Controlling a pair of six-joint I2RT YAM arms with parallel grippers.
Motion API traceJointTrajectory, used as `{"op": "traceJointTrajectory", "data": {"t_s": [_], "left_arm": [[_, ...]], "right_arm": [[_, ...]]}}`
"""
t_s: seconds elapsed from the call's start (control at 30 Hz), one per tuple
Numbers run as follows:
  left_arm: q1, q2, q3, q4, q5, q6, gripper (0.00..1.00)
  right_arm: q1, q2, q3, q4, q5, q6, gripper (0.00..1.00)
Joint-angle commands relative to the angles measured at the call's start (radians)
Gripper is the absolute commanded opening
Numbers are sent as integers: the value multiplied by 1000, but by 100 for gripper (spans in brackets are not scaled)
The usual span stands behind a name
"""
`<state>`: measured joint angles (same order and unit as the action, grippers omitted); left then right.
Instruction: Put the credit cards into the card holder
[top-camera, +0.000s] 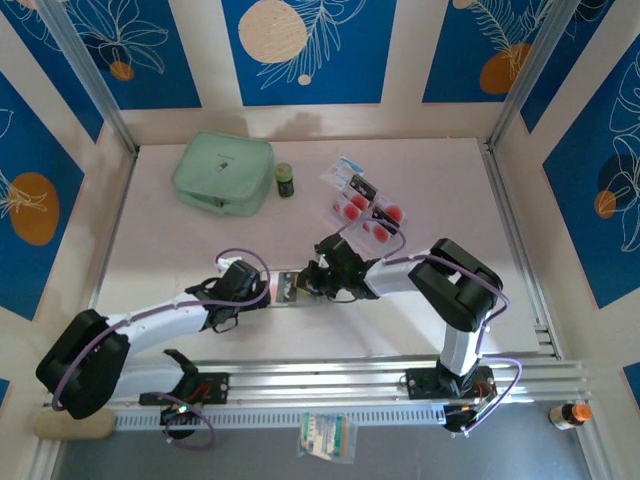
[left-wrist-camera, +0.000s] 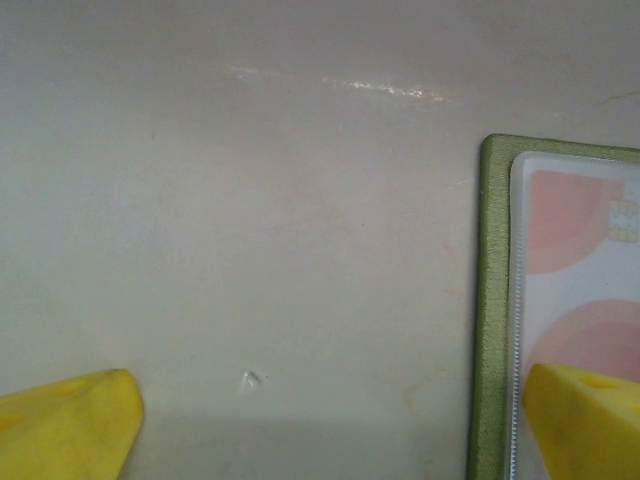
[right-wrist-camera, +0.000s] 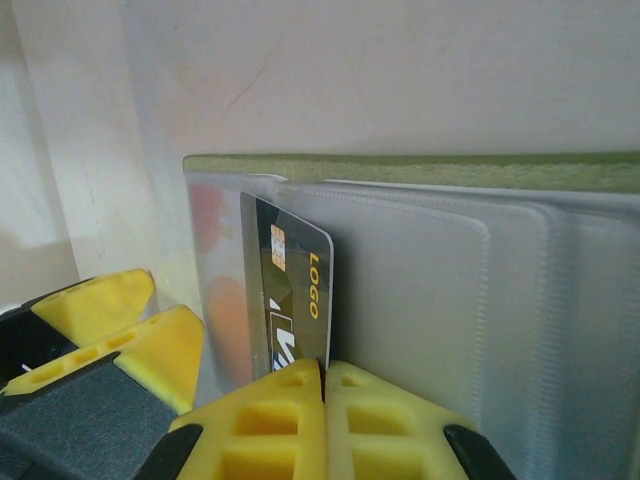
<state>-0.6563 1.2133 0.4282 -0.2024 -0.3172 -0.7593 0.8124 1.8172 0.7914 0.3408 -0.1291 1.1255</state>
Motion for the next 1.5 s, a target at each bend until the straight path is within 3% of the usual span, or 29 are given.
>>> {"op": "traceJointTrajectory", "data": {"t_s": [0.0,0.07,0.2,0.3,0.43,0.73,1.07,1.47], "left_arm": [[9,23,-6,-11,9,-14,100],[9,23,-6,-10,10,-14,100],[9,20,-8,-8,10,-15,100],[9,18,-9,-6,7,-17,100],[9,20,-11,1,6,-17,100],[10,15,-15,2,5,-19,100],[10,7,-14,4,10,-21,100],[35,-94,37,-73,-16,-24,100]], "right_arm": [[10,41,31,-95,-50,-35,0],[8,51,64,-138,-77,-66,0],[-4,33,149,-310,-118,-212,24],[-15,-24,171,-403,-83,-290,29],[-18,-61,220,-492,-48,-359,28],[0,31,317,-526,-55,-391,11],[25,142,379,-543,-61,-392,5],[62,189,453,-549,-70,-370,4]]}}
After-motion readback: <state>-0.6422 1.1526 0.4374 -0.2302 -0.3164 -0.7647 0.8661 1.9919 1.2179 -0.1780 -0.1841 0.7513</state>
